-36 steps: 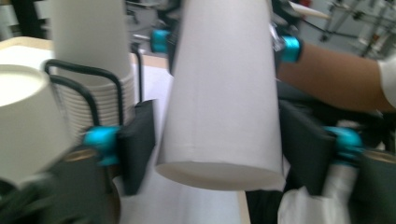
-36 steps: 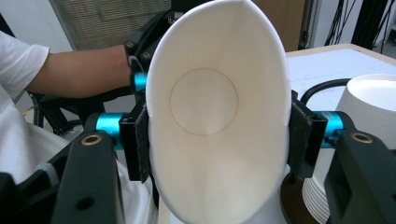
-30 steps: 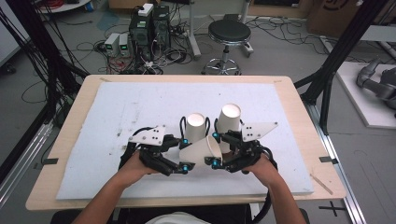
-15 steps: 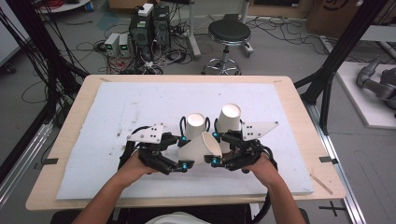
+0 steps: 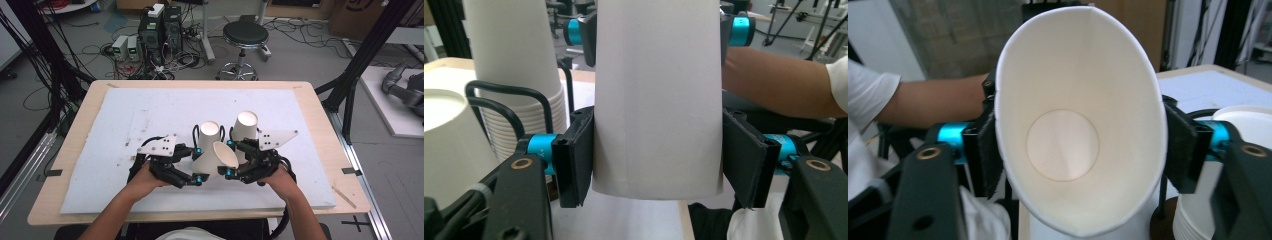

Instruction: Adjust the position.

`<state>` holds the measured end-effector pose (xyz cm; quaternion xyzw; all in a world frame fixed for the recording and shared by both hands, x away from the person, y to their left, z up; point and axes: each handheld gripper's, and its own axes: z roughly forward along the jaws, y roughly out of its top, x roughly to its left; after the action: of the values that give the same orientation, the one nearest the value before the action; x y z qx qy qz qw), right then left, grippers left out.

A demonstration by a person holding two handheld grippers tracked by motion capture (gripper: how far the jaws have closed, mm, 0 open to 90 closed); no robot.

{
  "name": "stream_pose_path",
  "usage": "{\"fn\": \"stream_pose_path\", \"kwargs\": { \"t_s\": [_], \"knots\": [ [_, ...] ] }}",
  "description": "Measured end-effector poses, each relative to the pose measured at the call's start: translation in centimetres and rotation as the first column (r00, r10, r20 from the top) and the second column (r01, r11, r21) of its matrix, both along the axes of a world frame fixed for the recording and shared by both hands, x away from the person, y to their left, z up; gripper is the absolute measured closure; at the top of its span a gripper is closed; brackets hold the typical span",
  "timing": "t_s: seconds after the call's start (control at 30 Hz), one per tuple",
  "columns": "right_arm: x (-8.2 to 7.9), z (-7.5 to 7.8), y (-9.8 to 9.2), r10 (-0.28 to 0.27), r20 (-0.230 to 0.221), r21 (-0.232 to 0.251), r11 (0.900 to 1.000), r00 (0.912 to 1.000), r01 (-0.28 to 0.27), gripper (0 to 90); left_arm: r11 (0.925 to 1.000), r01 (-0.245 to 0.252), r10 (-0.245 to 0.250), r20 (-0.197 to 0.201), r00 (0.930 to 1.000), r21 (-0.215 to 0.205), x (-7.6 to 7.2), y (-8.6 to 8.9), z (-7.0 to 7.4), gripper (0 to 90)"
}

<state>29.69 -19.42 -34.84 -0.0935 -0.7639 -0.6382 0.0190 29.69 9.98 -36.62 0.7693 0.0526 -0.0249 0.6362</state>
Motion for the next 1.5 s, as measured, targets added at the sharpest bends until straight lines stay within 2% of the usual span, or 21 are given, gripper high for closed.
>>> {"fn": "stream_pose_path", "kwargs": {
  "t_s": [0.03, 0.1, 0.13, 0.17, 0.23, 0.37, 0.43, 0.47, 0.5, 0.57, 0.73, 0.87, 0.93, 1.0, 1.03, 1.1, 1.23, 1.37, 1.43, 1.47, 1.5],
  "knots": [
    [0.0, -0.1, 0.1, -0.011, -0.007, 0.014, 1.000, 0.9999, 0.011, 20.2, 1.0000, 0.000, 0.000, 0.000, 1.0000, -0.006, 0.0, 0.1, 0.1, 36.3],
    [0.0, -0.2, 0.2, -0.009, -0.013, 0.034, 0.999, 0.9999, 0.010, 20.2, 0.9999, -0.001, 0.001, -0.002, 1.0000, -0.015, 0.0, 0.1, 0.1, 36.3],
    [-0.1, -0.2, 0.3, -0.010, -0.012, 0.040, 0.999, 0.9999, 0.011, 22.4, 0.9999, 0.000, 0.000, 0.000, 1.0000, -0.014, 0.0, 0.1, 0.1, 36.3],
    [-0.1, -0.2, 0.3, -0.002, -0.004, 0.040, 0.999, 1.0000, 0.002, 31.7, 0.9999, 0.002, -0.002, -0.001, 1.0000, -0.012, 0.0, 0.1, 0.1, 36.3],
    [0.0, -0.1, 0.3, 0.008, 0.005, 0.046, 0.999, 1.0000, -0.008, 32.7, 0.9999, 0.000, 0.000, -0.004, 1.0000, -0.010, 0.0, 0.0, 0.0, 36.5],
    [0.0, 0.0, 0.2, 0.017, 0.004, 0.036, 0.999, 0.9998, -0.017, 34.5, 0.9999, -0.010, 0.010, -0.003, 0.9999, -0.004, 0.0, -0.1, 0.0, 35.1],
    [0.0, 0.1, 0.2, 0.010, 0.009, 0.019, 1.000, 0.9999, -0.010, 35.0, 0.9997, -0.023, 0.023, -0.018, 0.9996, 0.000, 0.0, -0.2, 0.0, 27.4],
    [0.0, 0.2, 0.2, 0.008, 0.010, 0.012, 1.000, 0.9999, -0.008, 35.1, 0.9997, -0.023, 0.023, -0.018, 0.9996, 0.004, 0.0, -0.2, -0.1, 26.5],
    [0.0, 0.3, 0.1, 0.008, 0.012, 0.008, 1.000, 0.9999, -0.008, 35.3, 0.9998, -0.017, 0.017, -0.013, 0.9998, 0.009, 0.0, -0.2, -0.1, 27.1],
    [0.0, 0.4, 0.2, 0.009, 0.018, 0.006, 1.000, 0.9998, -0.009, 35.6, 0.9998, -0.006, 0.006, 0.002, 1.0000, 0.018, -0.1, -0.3, -0.1, 34.6],
    [-0.2, 0.6, 0.3, 0.016, 0.013, 0.012, 1.000, 0.9998, -0.016, 36.1, 0.9997, 0.004, -0.004, 0.010, 0.9999, 0.025, -0.2, -0.5, -0.2, 36.6],
    [-0.2, 0.5, 0.5, 0.001, 0.014, 0.036, 0.999, 0.9999, -0.002, 30.1, 1.0000, 0.000, 0.000, 0.009, 1.0000, 0.007, -0.1, -0.4, -0.1, 36.4],
    [-0.3, 0.5, 0.6, -0.020, 0.018, 0.053, 0.998, 0.9996, 0.019, 22.6, 1.0000, 0.001, -0.001, 0.007, 1.0000, -0.009, -0.1, -0.2, 0.0, 36.3],
    [-0.4, 0.4, 0.6, -0.025, 0.012, 0.050, 0.998, 0.9996, 0.024, 21.1, 0.9998, -0.002, 0.003, 0.002, 1.0000, -0.020, -0.1, -0.1, 0.1, 36.3],
    [-0.4, 0.4, 0.6, -0.026, 0.015, 0.052, 0.998, 0.9996, 0.025, 22.5, 0.9998, -0.002, 0.002, 0.002, 1.0000, -0.022, -0.1, -0.1, 0.1, 36.3],
    [-0.3, 0.5, 0.5, -0.014, 0.023, 0.064, 0.998, 0.9996, 0.012, 31.9, 0.9998, -0.002, 0.002, 0.001, 1.0000, -0.019, -0.1, -0.1, 0.0, 36.4],
    [-0.3, 0.8, 0.6, 0.001, 0.022, 0.044, 0.999, 0.9998, -0.002, 35.5, 0.9999, -0.013, 0.013, -0.008, 0.9999, -0.001, -0.2, -0.4, 0.0, 35.2],
    [-0.4, 1.0, 0.5, -0.007, 0.034, 0.002, 1.000, 0.9994, 0.007, 36.7, 0.9994, -0.033, 0.033, -0.023, 0.9992, 0.010, -0.1, -0.4, 0.0, 29.1],
    [-0.4, 1.1, 0.5, -0.008, 0.031, 0.002, 1.000, 0.9995, 0.008, 37.1, 0.9997, -0.024, 0.025, -0.022, 0.9995, 0.010, -0.1, -0.4, -0.1, 30.1],
    [-0.4, 1.1, 0.5, -0.007, 0.034, 0.002, 1.000, 0.9994, 0.006, 37.4, 0.9998, -0.017, 0.017, -0.010, 0.9998, 0.013, -0.1, -0.4, -0.1, 34.6],
    [-0.4, 1.2, 0.5, -0.003, 0.033, 0.004, 1.000, 0.9995, 0.003, 37.5, 0.9997, -0.010, 0.010, -0.002, 0.9999, 0.021, -0.1, -0.5, -0.1, 35.1]
  ]
}}
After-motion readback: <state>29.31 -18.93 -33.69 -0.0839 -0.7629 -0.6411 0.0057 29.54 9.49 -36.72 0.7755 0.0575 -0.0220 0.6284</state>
